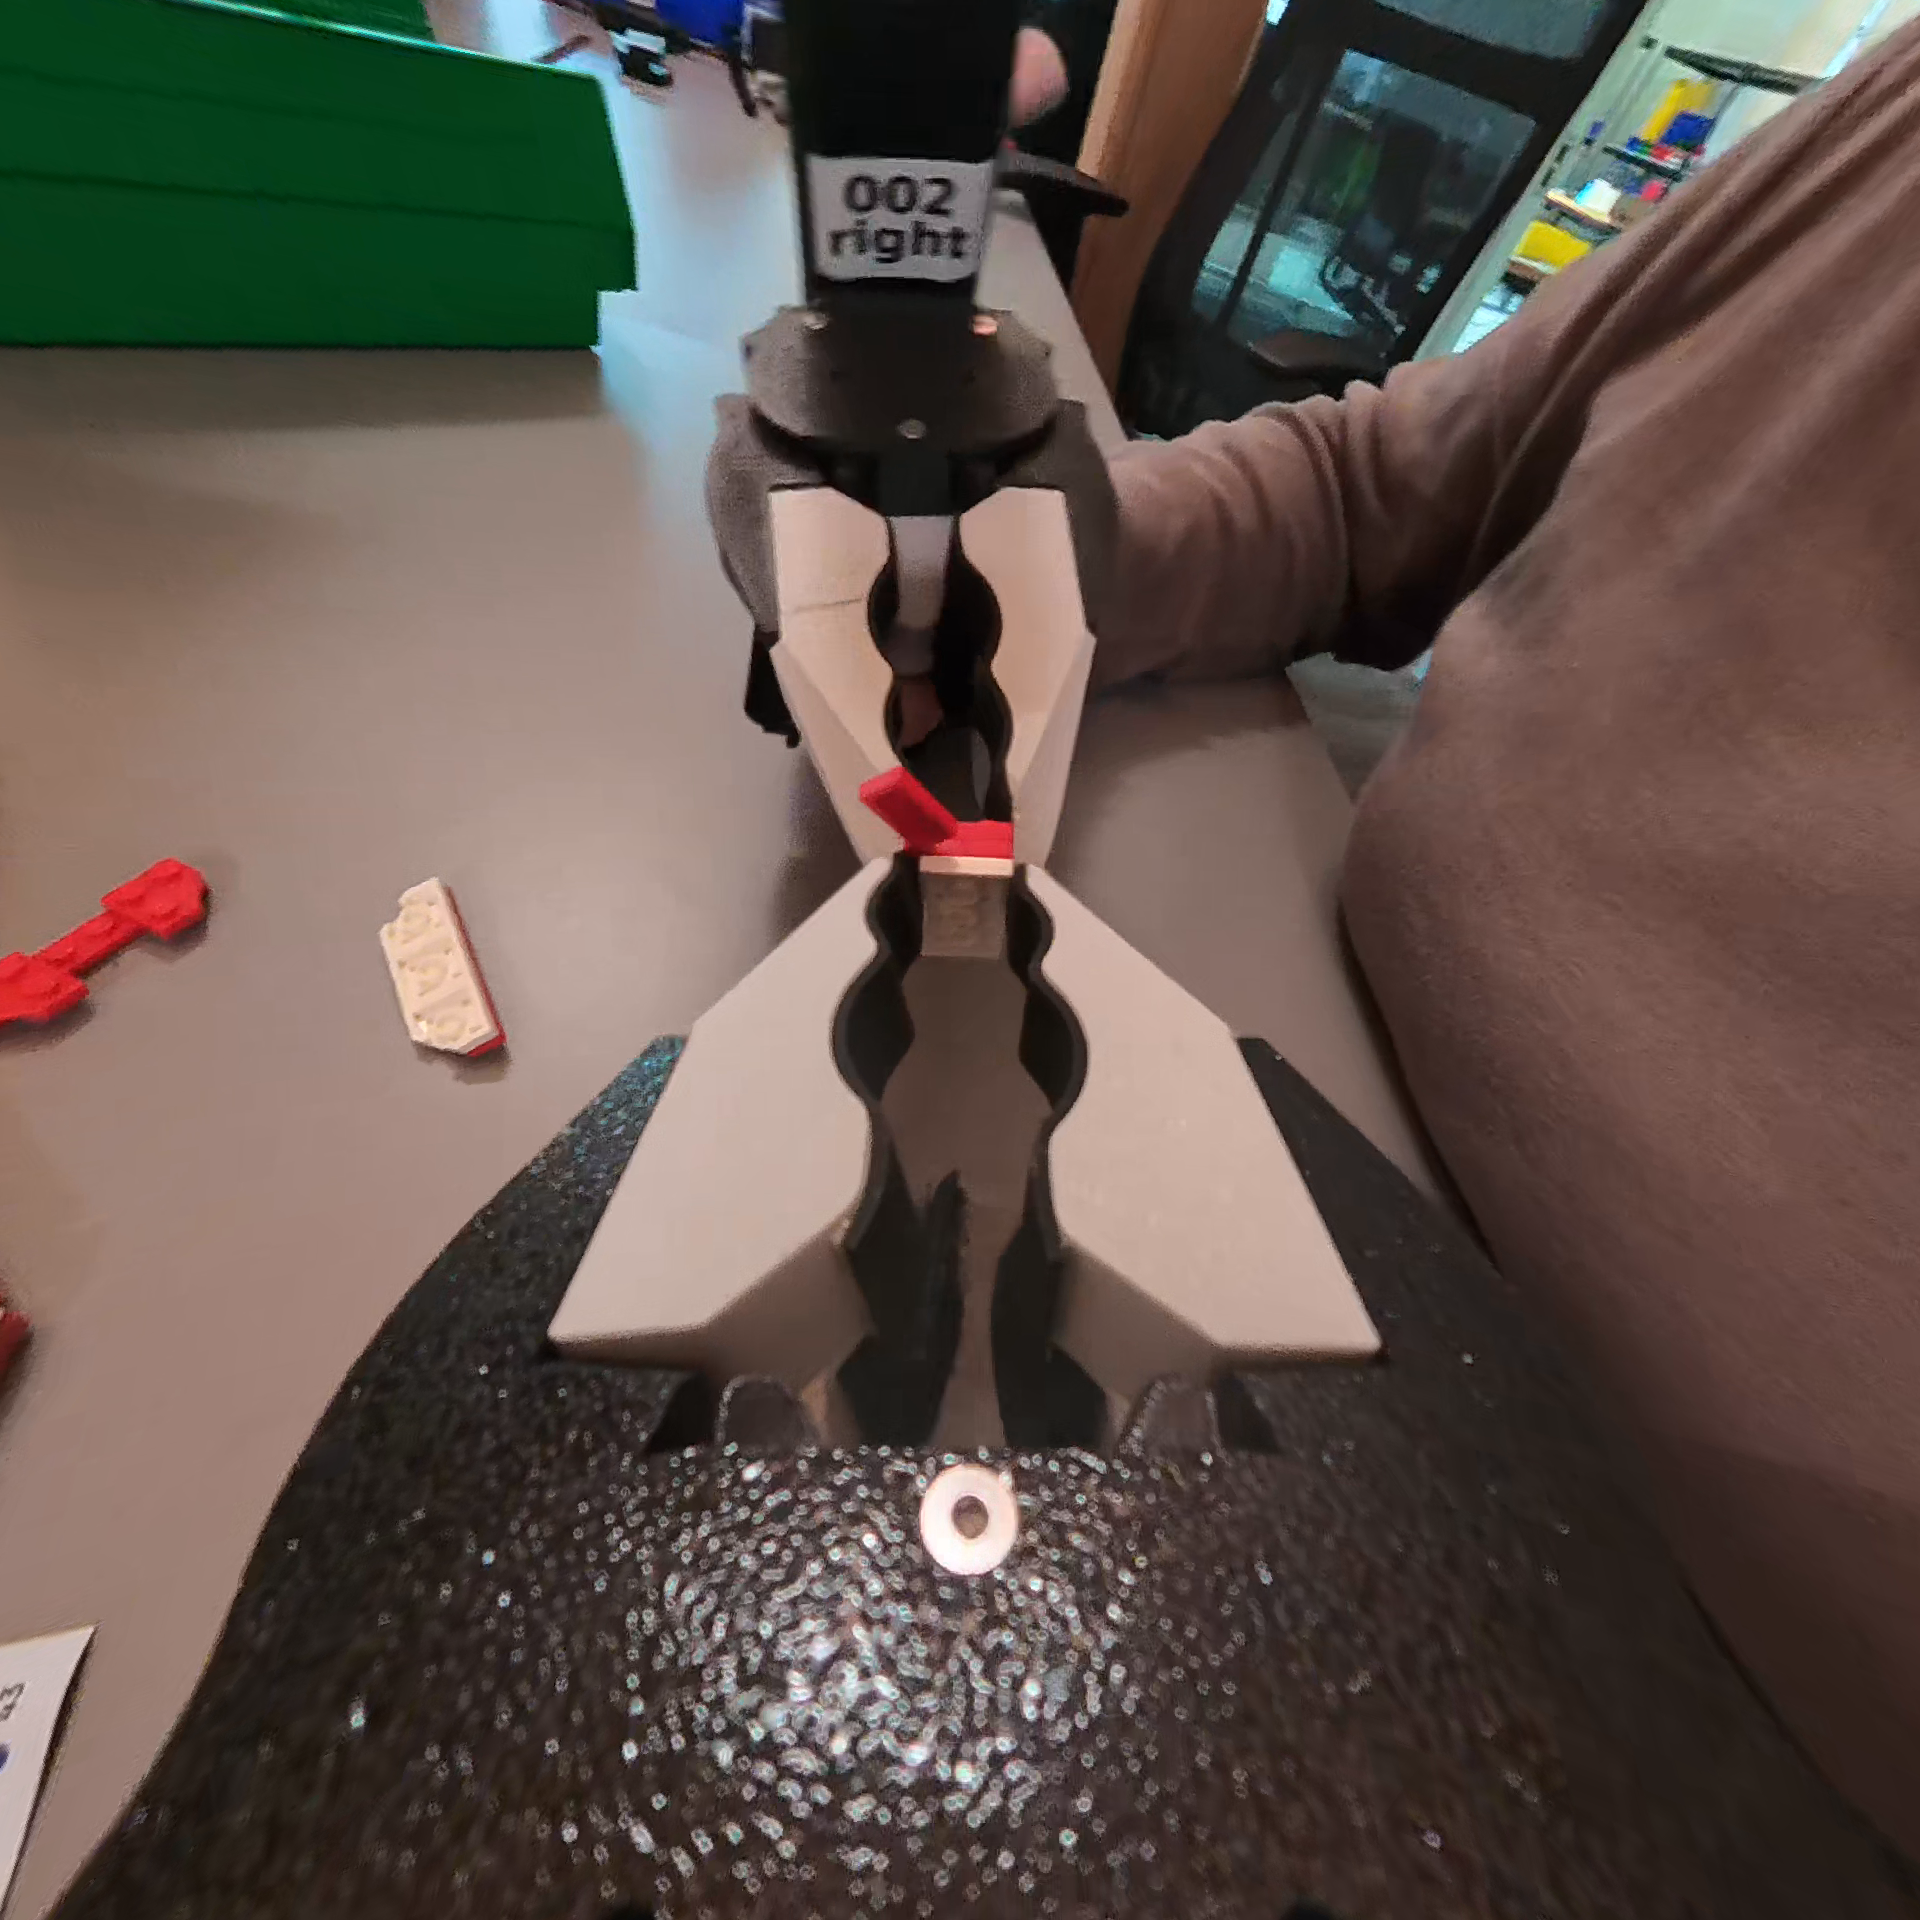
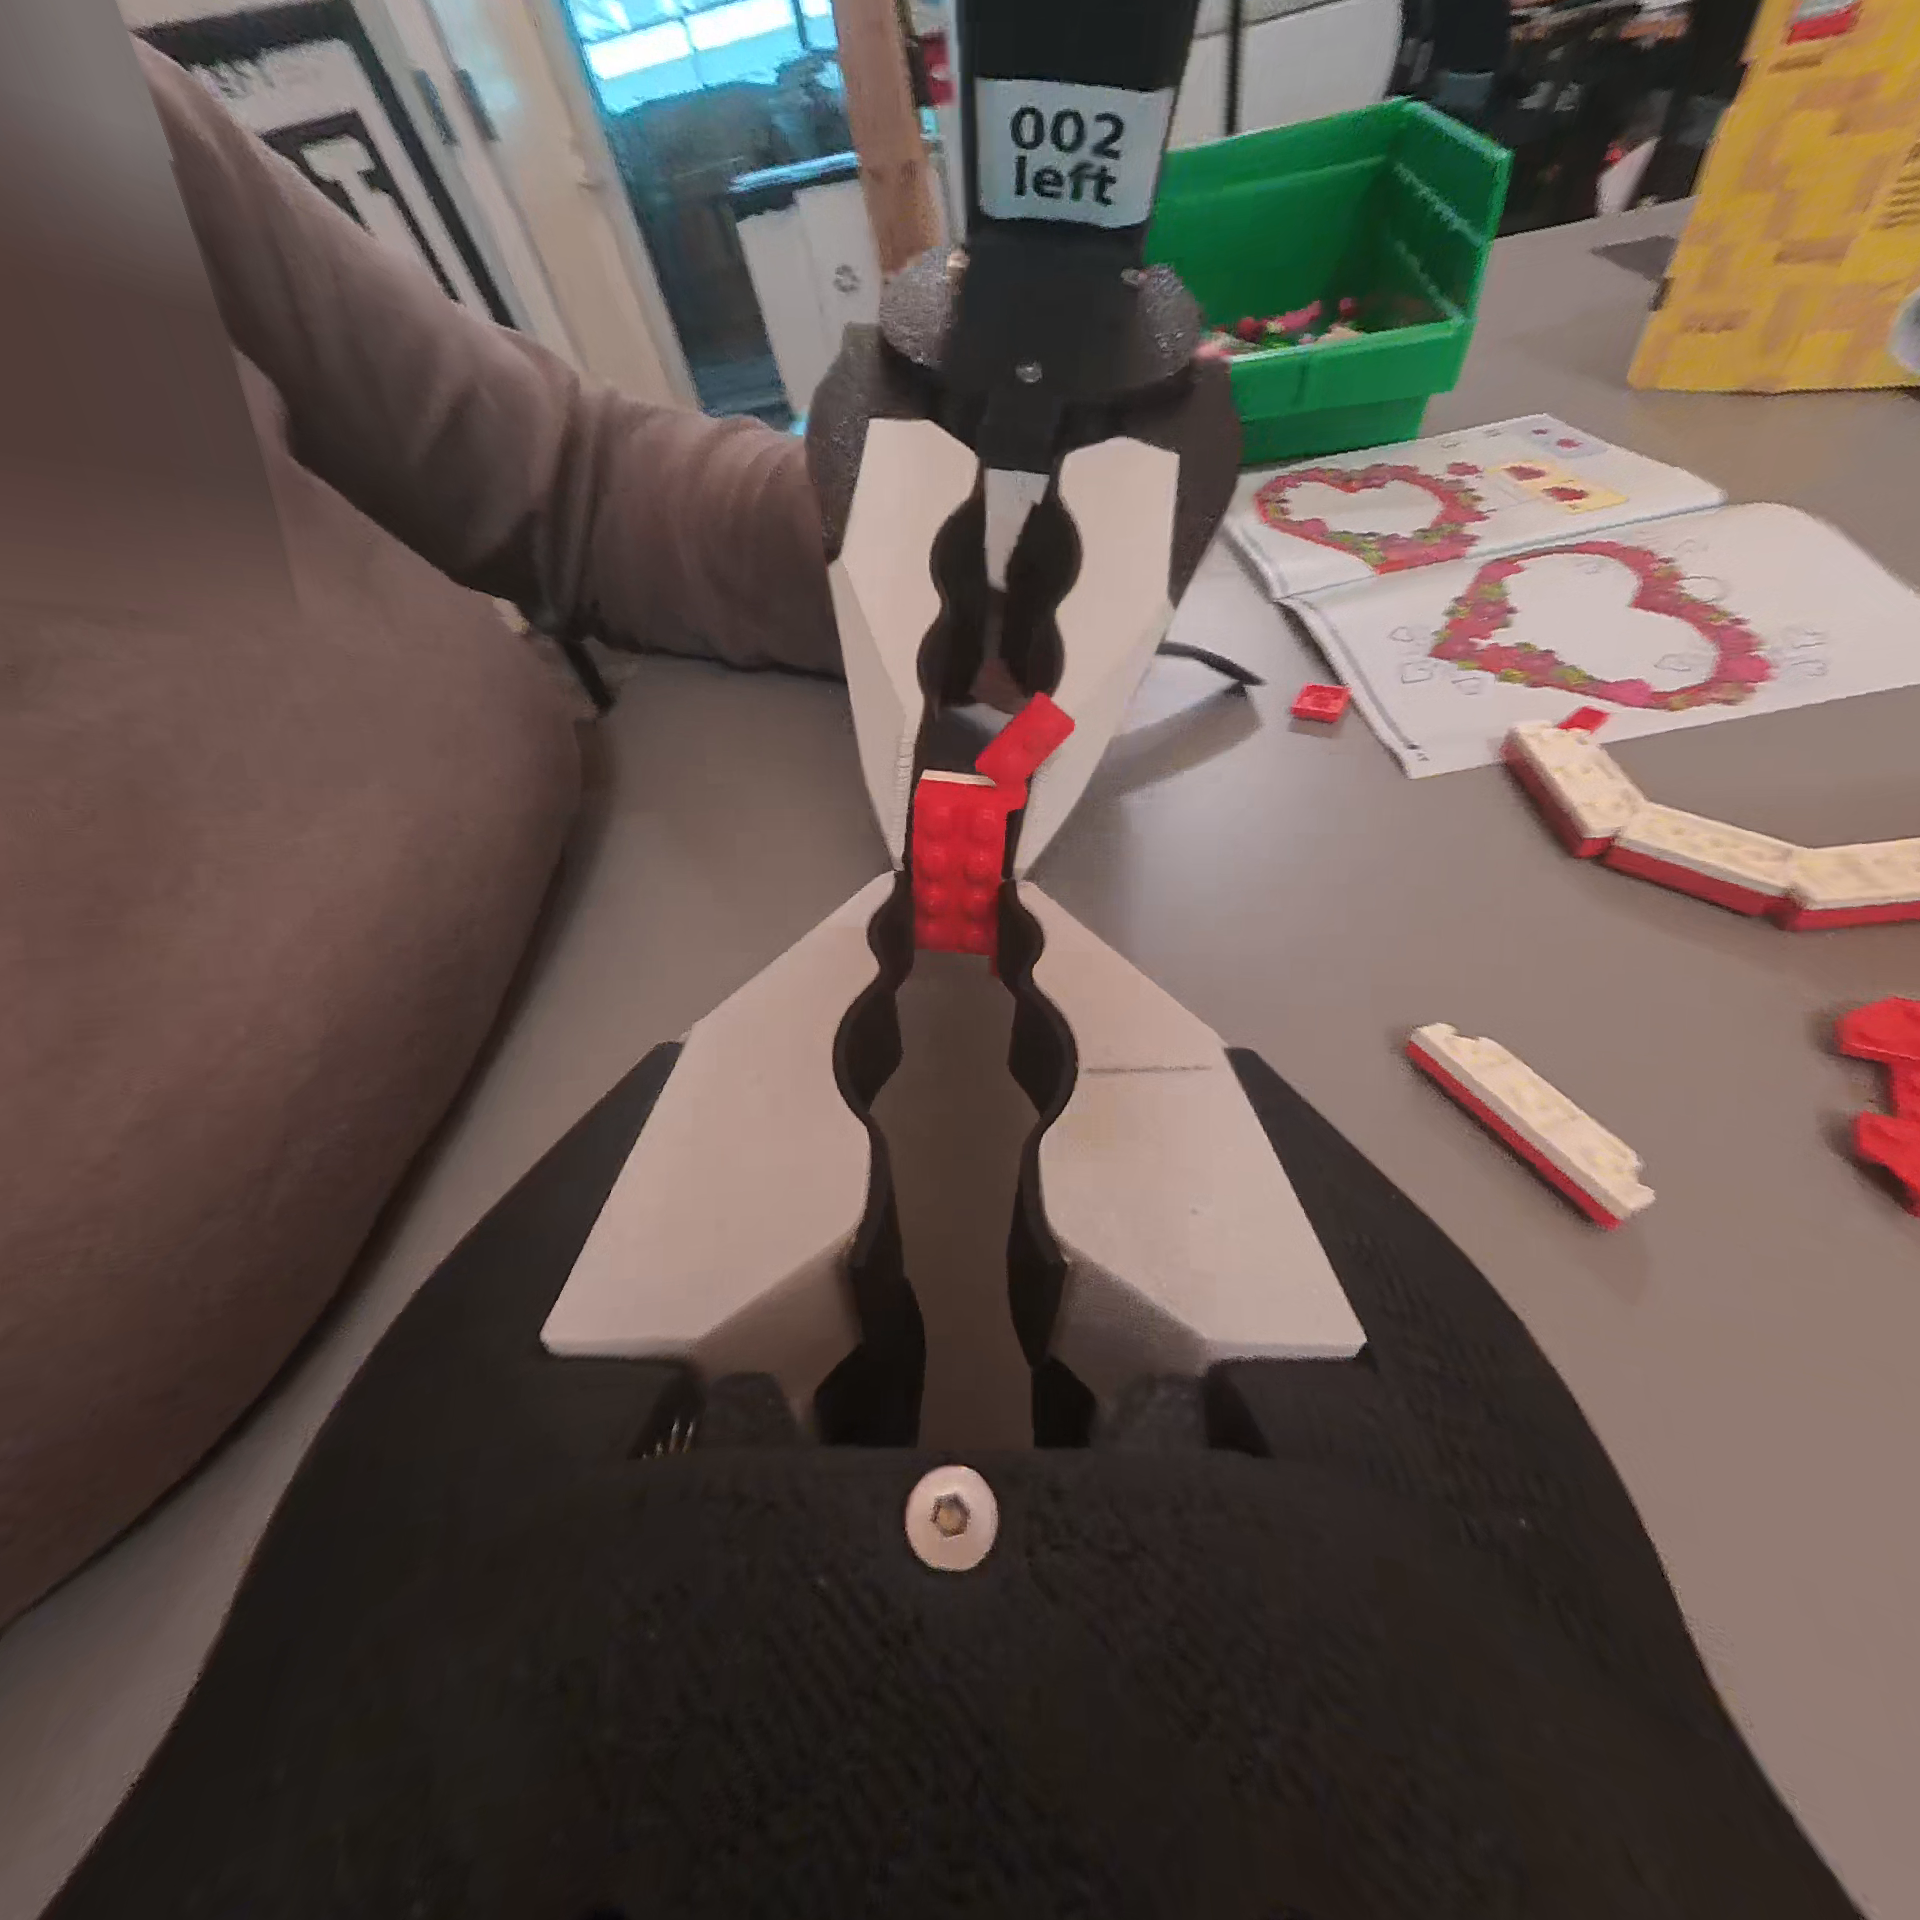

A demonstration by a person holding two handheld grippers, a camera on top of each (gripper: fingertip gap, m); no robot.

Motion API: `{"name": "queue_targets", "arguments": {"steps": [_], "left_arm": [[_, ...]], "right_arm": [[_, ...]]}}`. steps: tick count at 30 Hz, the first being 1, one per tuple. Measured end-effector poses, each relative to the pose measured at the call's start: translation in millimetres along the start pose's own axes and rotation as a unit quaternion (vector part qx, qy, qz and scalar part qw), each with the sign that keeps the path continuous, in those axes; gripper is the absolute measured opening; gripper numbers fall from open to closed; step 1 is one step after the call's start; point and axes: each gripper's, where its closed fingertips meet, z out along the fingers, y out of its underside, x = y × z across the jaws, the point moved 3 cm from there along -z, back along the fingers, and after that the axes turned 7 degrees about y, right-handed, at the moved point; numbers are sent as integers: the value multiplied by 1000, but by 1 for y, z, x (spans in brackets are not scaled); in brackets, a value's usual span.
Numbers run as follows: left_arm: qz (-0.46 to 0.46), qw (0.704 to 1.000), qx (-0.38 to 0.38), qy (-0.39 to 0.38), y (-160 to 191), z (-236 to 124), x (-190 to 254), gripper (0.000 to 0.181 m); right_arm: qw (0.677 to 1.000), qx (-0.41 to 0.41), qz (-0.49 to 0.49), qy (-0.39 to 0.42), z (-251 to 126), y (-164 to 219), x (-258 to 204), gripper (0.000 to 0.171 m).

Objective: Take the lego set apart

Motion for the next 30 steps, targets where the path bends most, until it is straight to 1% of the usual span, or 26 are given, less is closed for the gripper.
{"name": "queue_targets", "arguments": {"steps": [6, 10, 12, 14, 17, 19, 21, 24, 28, 29, 30], "left_arm": [[-9, 999, 3, 54, 0, 3, 12, 15], [-34, 997, 4, 63, 3, 4, 9, 15], [-34, 998, -8, 43, 8, 3, 3, 15], [-28, 999, -9, 12, 9, -3, -6, 15], [-15, 999, -16, -24, 10, -8, -15, 15], [-15, 999, -17, -27, 10, -8, -16, 15], [-11, 999, -19, -34, 11, -7, -17, 15], [-7, 999, -8, -36, 9, -6, -17, 15], [2, 999, 5, -33, 6, -5, -14, 15], [6, 999, 5, -36, 6, -4, -14, 15], [14, 999, 2, -37, 6, -3, -13, 15]], "right_arm": [[996, -2, 29, -80, -3, 1, -10, 15], [993, -17, 60, -98, -4, 4, -8, 15], [995, -32, 57, -79, -6, 8, -3, 15], [997, -56, 46, -18, -11, 12, 11, 15], [988, -138, 33, 56, -21, 23, 23, 15], [977, -191, 18, 91, -26, 30, 25, 15], [969, -219, 13, 115, -28, 34, 27, 28], [967, -225, 9, 124, -27, 35, 26, 41], [967, -220, -10, 130, -23, 29, 22, 51], [971, -203, -20, 126, -20, 24, 19, 53], [978, -173, -23, 115, -17, 16, 14, 49]]}}
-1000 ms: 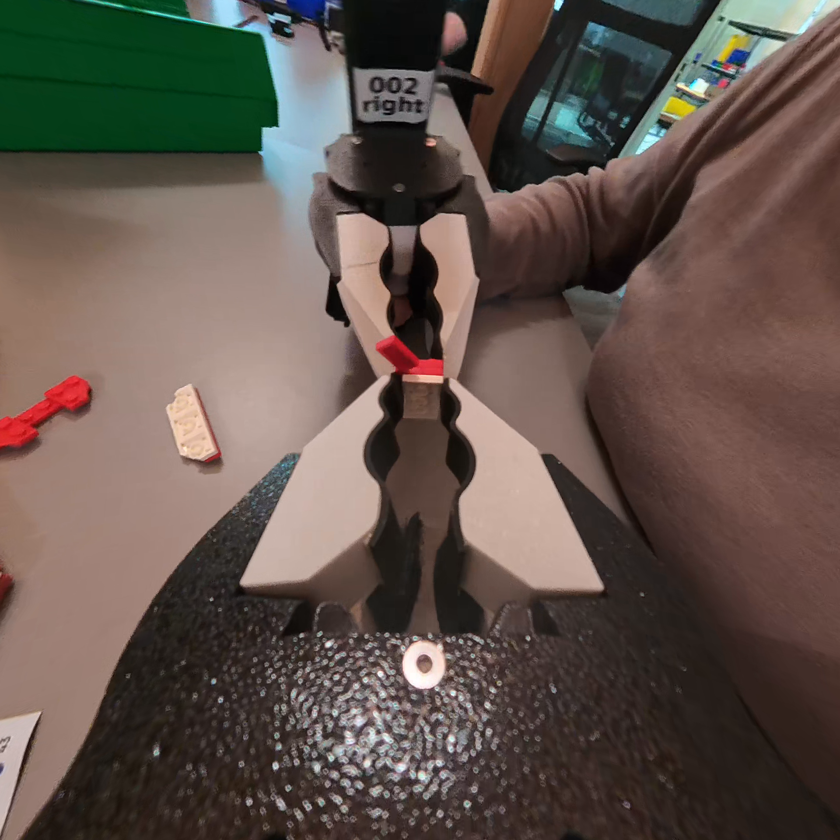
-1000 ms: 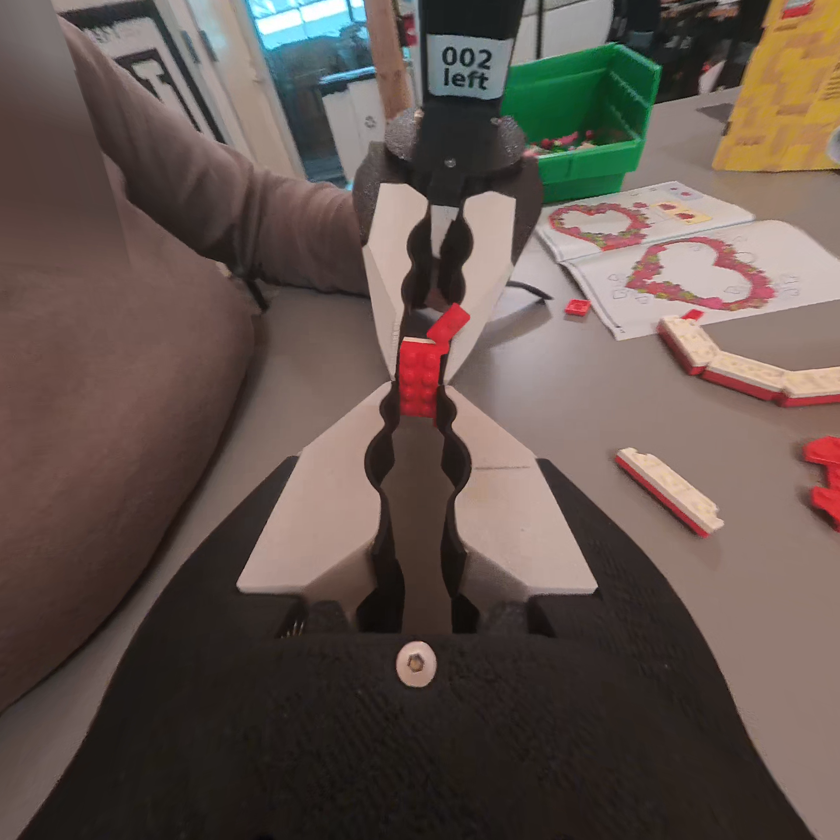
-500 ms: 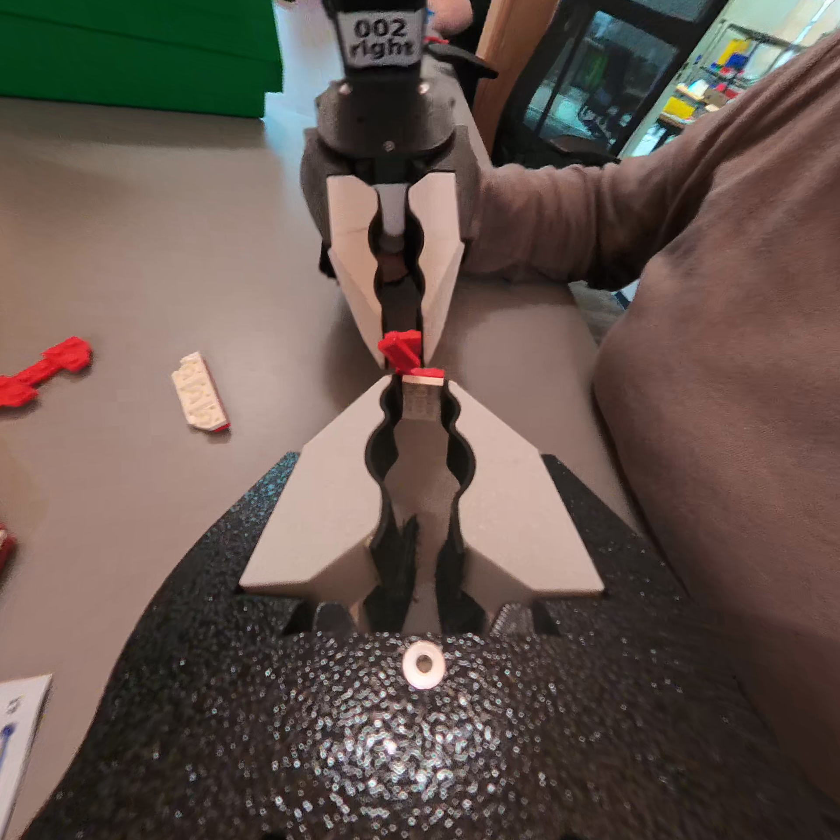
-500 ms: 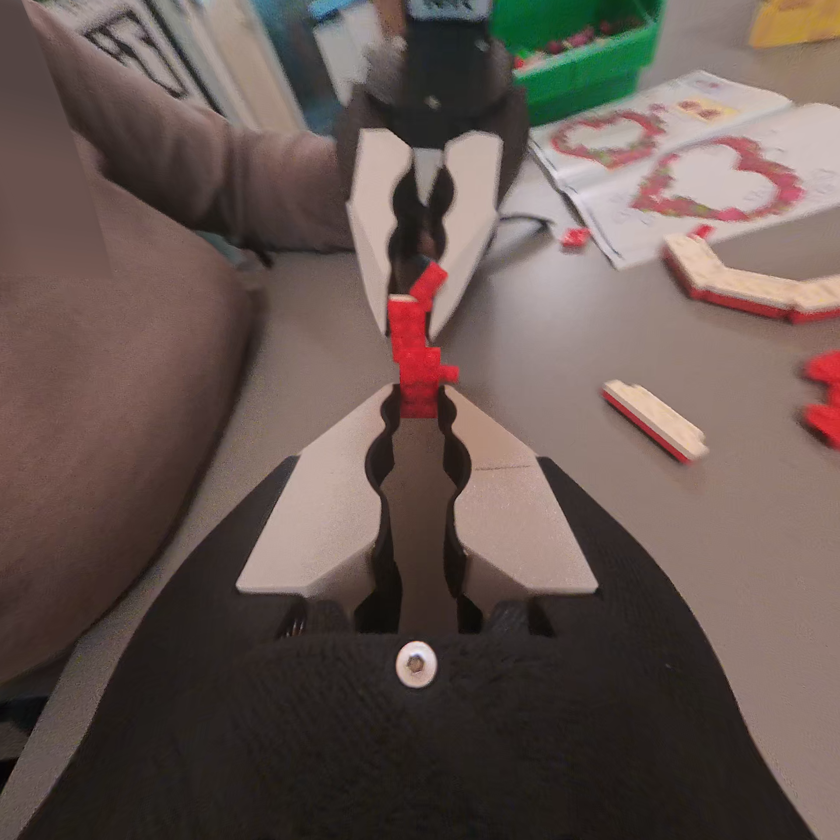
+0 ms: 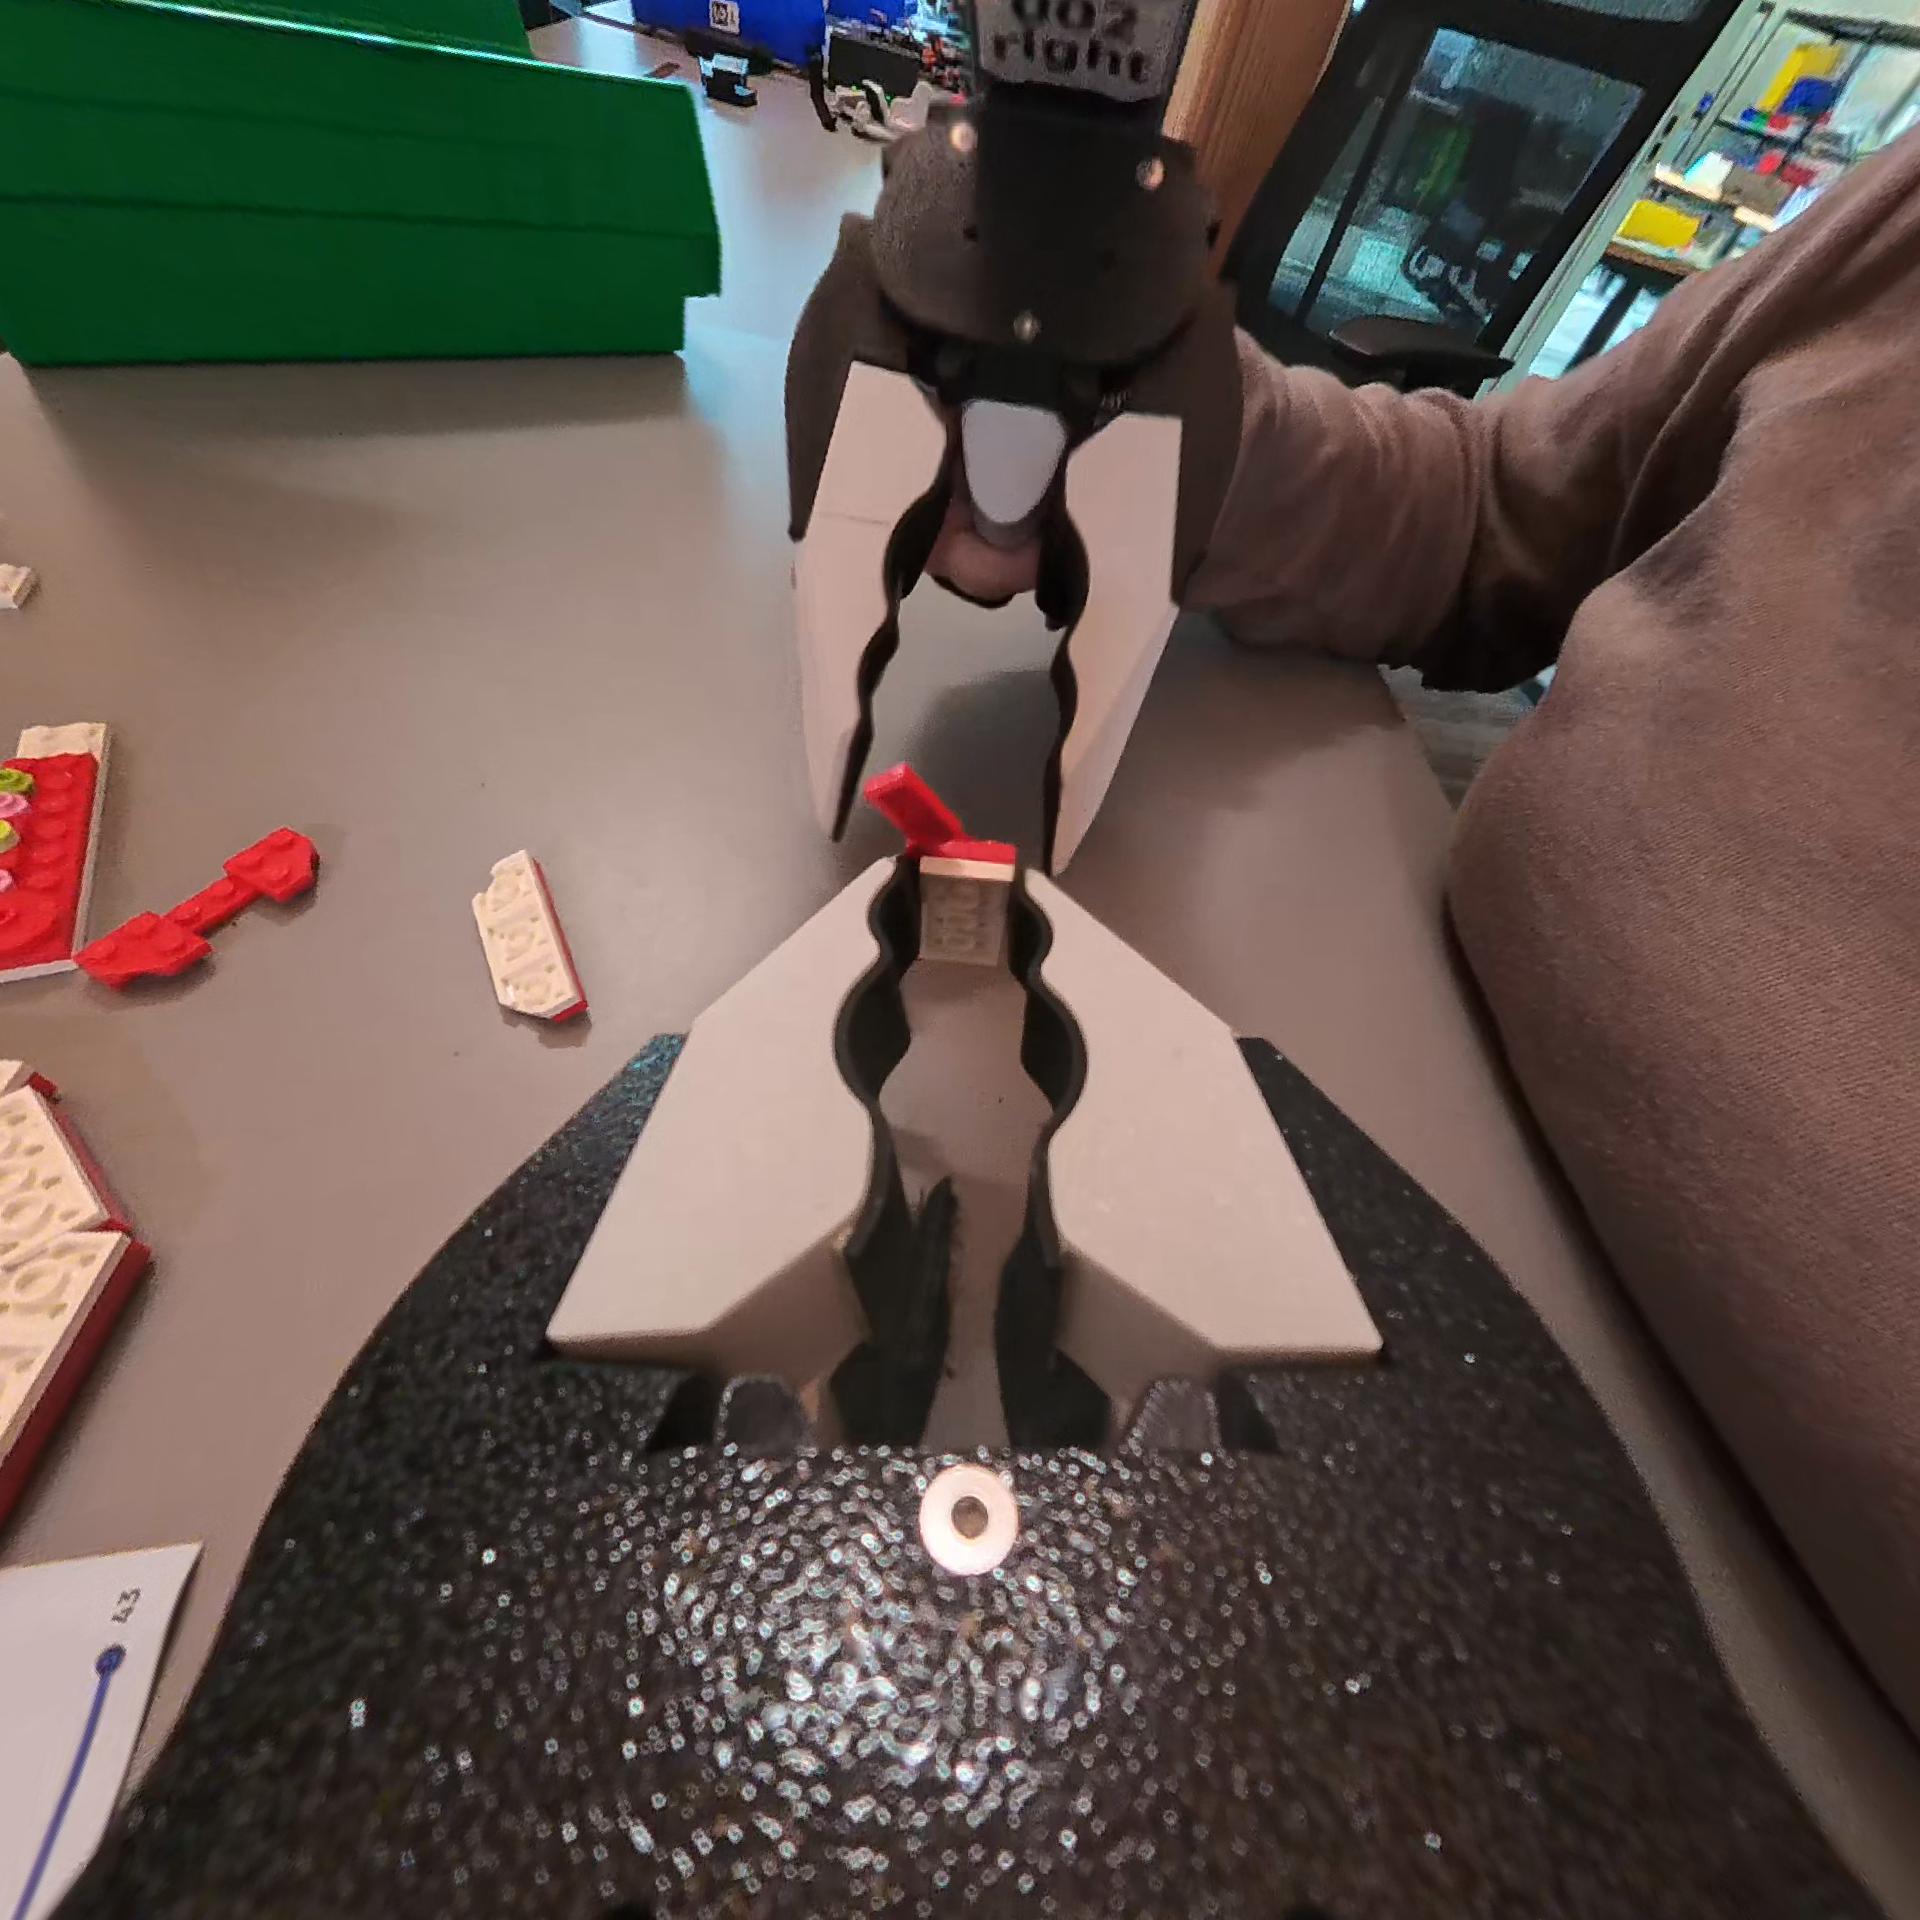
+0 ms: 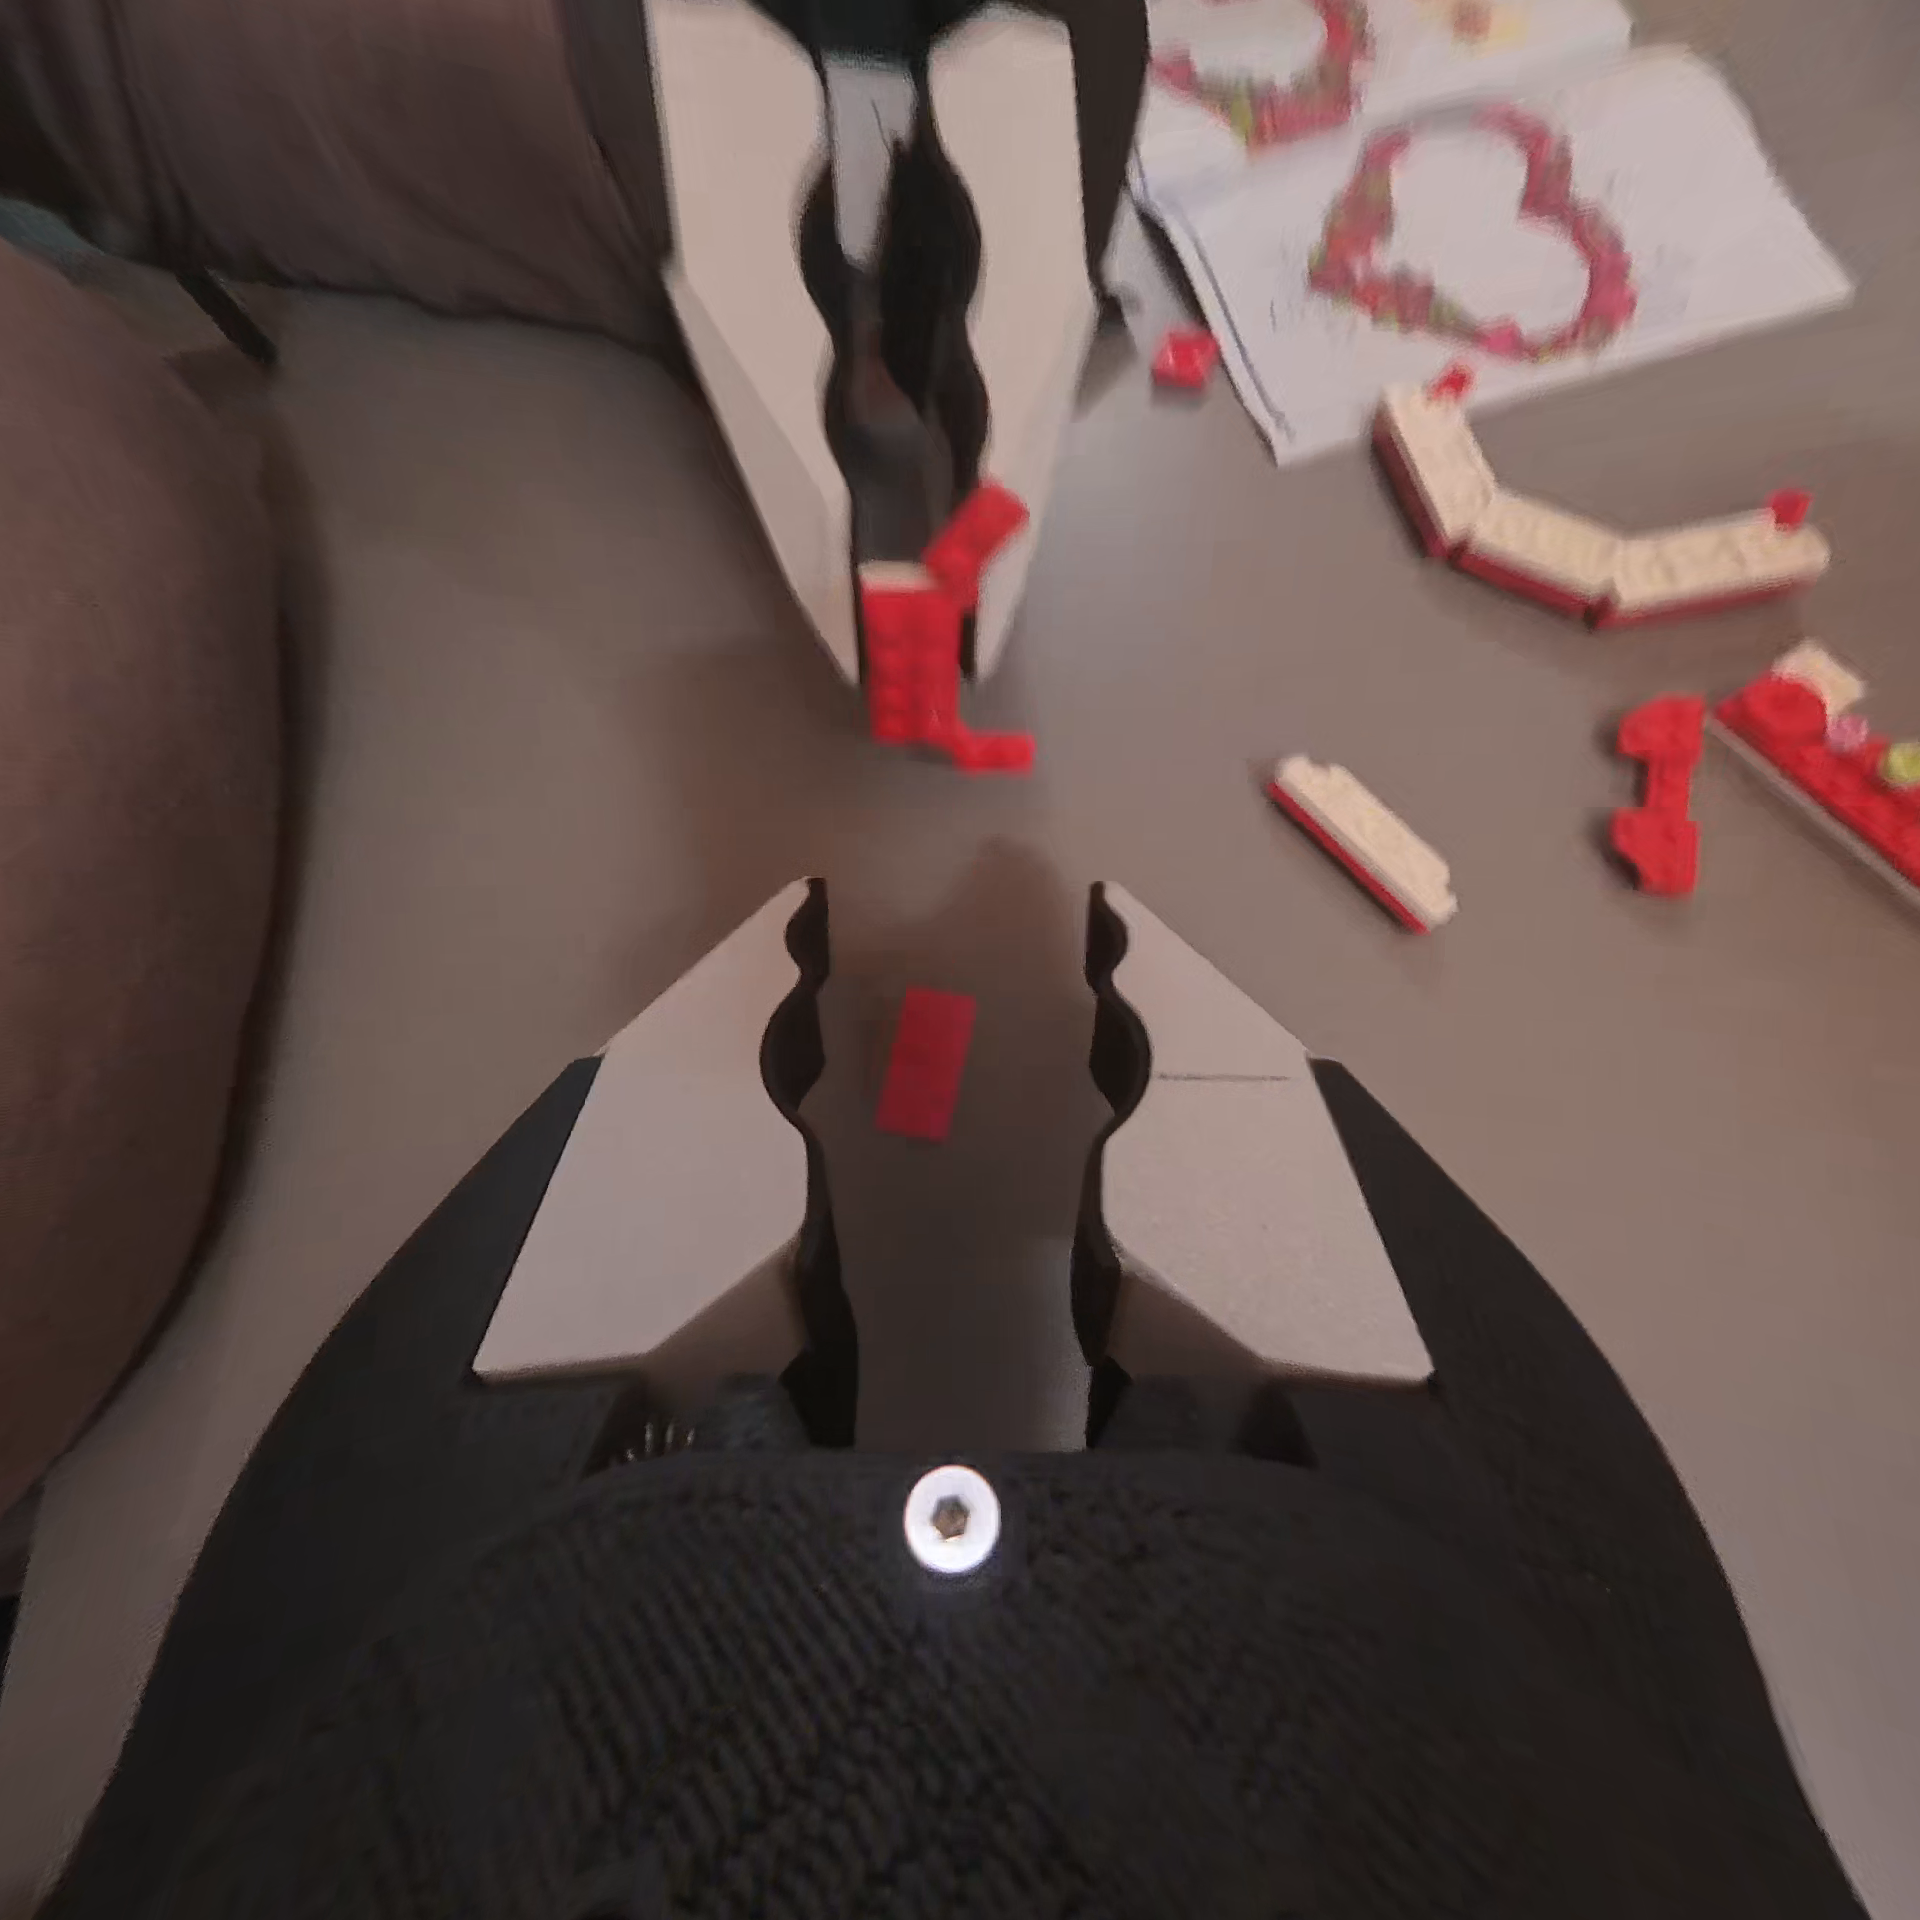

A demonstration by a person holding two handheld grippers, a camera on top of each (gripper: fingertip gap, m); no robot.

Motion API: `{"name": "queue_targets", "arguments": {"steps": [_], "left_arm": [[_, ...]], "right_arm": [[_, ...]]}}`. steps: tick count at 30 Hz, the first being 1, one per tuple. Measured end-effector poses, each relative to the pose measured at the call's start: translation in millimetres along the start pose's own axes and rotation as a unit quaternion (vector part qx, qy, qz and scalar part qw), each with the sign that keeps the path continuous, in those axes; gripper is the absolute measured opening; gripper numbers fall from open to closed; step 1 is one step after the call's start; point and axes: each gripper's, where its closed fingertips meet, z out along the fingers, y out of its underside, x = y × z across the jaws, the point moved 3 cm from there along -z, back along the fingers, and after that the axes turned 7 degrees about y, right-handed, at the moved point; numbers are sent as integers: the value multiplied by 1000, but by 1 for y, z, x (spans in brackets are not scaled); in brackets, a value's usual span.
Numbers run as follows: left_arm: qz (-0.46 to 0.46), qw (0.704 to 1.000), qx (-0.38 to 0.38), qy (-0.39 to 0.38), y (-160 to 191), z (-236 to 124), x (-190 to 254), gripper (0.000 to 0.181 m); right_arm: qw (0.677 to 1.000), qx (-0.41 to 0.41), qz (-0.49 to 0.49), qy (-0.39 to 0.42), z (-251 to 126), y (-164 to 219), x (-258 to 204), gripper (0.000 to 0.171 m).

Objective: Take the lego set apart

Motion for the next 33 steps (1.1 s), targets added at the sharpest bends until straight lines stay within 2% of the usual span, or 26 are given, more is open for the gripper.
{"name": "queue_targets", "arguments": {"steps": [4, 12, 14, 15, 17, 23, 27, 30, 33], "left_arm": [[43, 999, -15, -16, -2, 4, 6, 15], [106, 991, -55, -54, 0, 9, 9, 15], [125, 988, -66, -58, 1, 11, 12, 15], [137, 987, -65, -55, 0, 12, 14, 15], [145, 987, -52, -48, -3, 12, 18, 14], [137, 990, 11, 10, -13, 12, 33, 15], [128, 991, 24, 41, -11, 15, 39, 15], [89, 989, 106, 46, -32, -12, 32, 14], [90, 991, 93, 18, -28, -17, 21, 14]], "right_arm": [[995, 95, 9, -12, -5, -28, -8, 30], [987, 148, 45, -47, -4, -38, -13, 25], [986, 151, 49, -54, -3, -38, -14, 21], [985, 159, 43, -54, -4, -37, -14, 13], [982, 172, 33, -73, -8, -39, -17, 7], [972, 187, 16, -139, -24, -40, -27, 7], [974, 165, -13, -153, -28, -34, -33, 7], [978, 155, -23, -135, -35, -25, -25, 7], [978, 169, -4, -121, -40, -28, -15, 6]]}}
